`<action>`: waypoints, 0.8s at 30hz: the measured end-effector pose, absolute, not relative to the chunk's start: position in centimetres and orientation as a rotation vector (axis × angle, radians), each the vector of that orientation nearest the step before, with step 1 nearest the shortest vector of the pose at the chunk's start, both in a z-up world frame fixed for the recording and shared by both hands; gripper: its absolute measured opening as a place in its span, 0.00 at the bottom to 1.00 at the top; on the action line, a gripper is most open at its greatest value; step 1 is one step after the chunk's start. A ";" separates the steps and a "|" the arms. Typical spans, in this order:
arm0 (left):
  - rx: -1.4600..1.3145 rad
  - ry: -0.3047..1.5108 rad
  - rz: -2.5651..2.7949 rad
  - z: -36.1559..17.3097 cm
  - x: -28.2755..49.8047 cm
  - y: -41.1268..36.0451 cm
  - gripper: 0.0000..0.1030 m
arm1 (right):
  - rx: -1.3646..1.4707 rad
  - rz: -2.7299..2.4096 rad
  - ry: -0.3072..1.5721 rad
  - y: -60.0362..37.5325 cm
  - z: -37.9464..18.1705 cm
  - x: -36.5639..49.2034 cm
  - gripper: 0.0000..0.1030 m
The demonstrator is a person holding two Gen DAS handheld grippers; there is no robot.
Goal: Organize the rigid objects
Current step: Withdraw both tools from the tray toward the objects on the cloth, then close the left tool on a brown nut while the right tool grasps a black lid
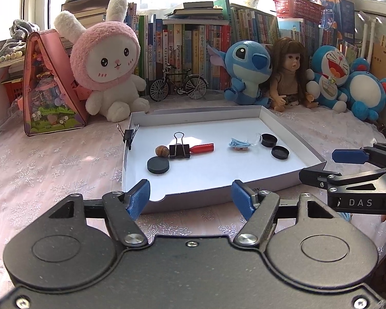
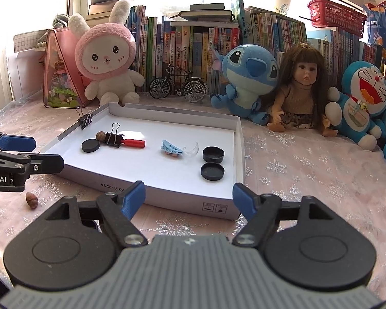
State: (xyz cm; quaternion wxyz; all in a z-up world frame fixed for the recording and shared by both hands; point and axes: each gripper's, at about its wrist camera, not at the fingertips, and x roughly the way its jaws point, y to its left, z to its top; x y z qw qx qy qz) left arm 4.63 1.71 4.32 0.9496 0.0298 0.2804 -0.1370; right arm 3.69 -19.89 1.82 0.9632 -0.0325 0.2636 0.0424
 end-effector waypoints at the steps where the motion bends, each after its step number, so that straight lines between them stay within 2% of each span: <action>1: 0.059 0.569 -0.278 4.2 4.4 1.8 0.68 | -0.063 0.088 0.532 -19.9 1.7 3.5 0.82; 24: 0.049 0.618 -0.205 1.0 1.2 4.2 0.71 | -0.141 0.141 0.539 -18.3 -0.9 -0.1 0.83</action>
